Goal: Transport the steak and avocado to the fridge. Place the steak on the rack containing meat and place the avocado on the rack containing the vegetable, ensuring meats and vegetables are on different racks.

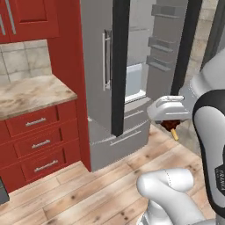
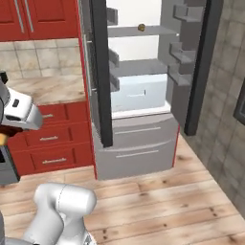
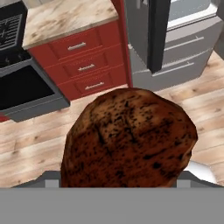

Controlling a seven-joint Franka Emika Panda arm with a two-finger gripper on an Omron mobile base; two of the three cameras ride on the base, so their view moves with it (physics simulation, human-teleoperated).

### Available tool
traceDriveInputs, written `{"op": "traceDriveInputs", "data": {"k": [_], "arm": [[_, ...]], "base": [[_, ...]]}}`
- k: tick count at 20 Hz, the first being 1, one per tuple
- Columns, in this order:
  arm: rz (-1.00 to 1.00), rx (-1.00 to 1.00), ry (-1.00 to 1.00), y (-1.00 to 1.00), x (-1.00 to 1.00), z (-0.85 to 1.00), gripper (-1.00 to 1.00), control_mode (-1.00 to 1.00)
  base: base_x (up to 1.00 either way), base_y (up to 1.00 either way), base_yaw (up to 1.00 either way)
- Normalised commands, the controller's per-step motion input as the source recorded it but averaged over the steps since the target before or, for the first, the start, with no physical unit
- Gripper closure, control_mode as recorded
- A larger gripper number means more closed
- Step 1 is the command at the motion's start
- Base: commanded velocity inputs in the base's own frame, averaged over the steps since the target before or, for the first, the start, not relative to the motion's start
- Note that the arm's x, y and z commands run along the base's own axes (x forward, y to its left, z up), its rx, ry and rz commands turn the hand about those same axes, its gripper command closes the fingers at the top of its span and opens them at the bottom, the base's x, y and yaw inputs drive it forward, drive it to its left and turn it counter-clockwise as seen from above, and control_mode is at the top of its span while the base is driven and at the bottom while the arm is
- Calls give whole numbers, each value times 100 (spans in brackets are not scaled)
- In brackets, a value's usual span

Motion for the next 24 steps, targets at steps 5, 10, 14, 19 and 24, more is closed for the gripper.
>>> {"op": "traceDriveInputs", "data": {"k": [5,10,14,19,24], "arm": [[0,0,0,0,0,0,100,100],[0,0,0,0,0,0,100,100],[0,0,0,0,0,0,100,100],[0,0,0,0,0,0,100,100],[0,0,0,0,0,0,100,100]], "base": [[0,-100,45],[15,-100,33],[49,-100,28],[84,-64,20],[100,-9,10]]}}
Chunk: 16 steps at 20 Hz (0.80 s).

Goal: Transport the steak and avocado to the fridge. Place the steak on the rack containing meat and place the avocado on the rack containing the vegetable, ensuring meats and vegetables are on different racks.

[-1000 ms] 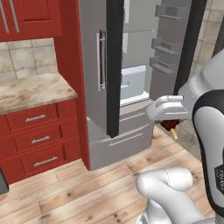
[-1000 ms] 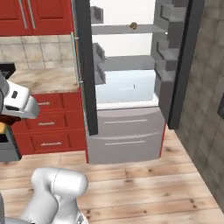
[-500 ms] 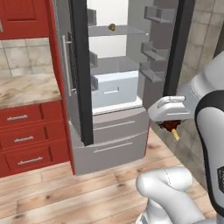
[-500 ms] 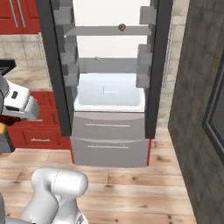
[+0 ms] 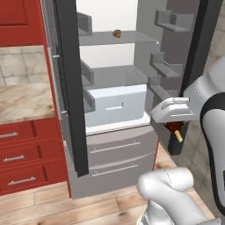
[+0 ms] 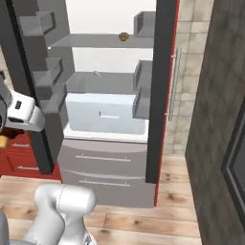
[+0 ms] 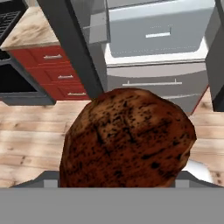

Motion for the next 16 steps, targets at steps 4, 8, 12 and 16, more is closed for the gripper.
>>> {"op": "traceDriveInputs", "data": {"k": [4,8,12,16], "arm": [[0,0,0,0,0,0,100,100],[0,0,0,0,0,0,100,100],[0,0,0,0,0,0,100,100],[0,0,0,0,0,0,100,100]], "base": [[73,-33,11],[28,-64,10],[52,-14,3],[62,-4,2]]}}
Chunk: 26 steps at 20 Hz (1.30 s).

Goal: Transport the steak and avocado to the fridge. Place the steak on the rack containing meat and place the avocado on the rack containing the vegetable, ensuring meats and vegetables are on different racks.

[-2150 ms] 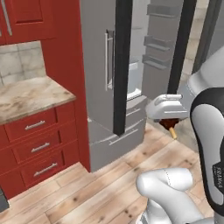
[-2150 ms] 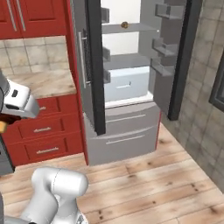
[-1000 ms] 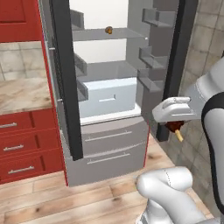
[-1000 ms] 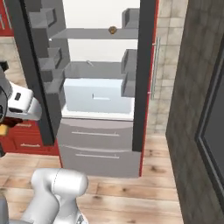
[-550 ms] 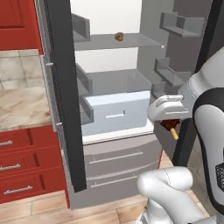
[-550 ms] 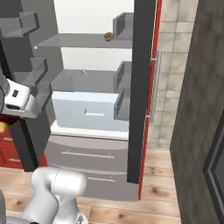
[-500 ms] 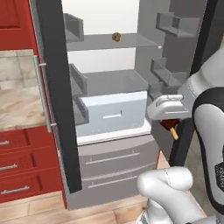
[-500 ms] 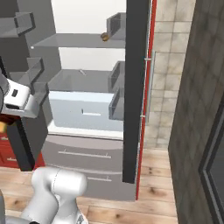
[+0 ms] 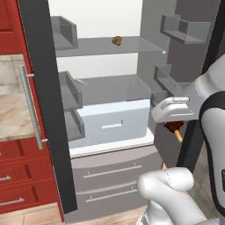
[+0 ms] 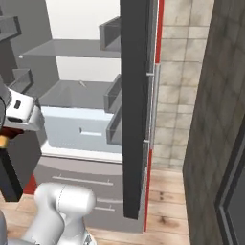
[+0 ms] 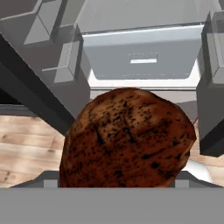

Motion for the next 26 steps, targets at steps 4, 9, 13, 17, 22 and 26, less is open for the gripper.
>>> {"op": "traceDriveInputs", "data": {"k": [4,9,13,17,22,26], "arm": [[0,0,0,0,0,0,100,100],[0,0,0,0,0,0,100,100],[0,0,0,0,0,0,100,100],[0,0,0,0,0,0,100,100],[0,0,0,0,0,0,100,100],[0,0,0,0,0,0,100,100]], "base": [[98,-16,5],[100,-3,3],[100,0,0],[100,0,1],[83,0,2],[67,8,0]]}}
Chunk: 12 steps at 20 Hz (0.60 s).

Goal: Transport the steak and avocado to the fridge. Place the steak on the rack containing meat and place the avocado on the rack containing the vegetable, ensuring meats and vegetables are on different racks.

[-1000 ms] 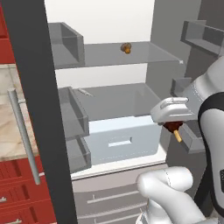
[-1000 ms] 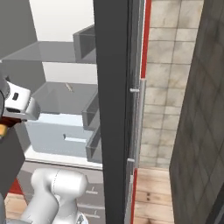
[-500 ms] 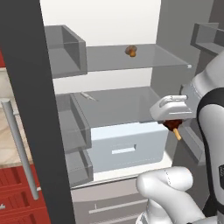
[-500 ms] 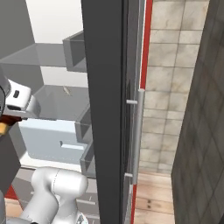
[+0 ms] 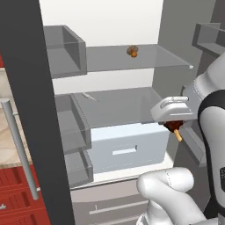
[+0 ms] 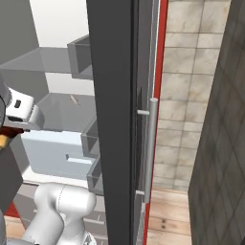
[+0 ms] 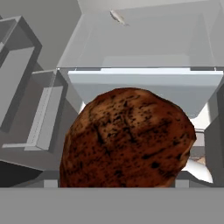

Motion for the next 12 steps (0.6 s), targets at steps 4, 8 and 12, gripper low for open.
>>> {"op": "traceDriveInputs", "data": {"k": [4,8,12], "arm": [[0,0,0,0,14,0,100,-100],[0,0,-18,1,36,9,100,-100],[0,0,-24,4,35,22,100,-100]], "base": [[42,0,0],[0,0,0],[0,0,0]]}}
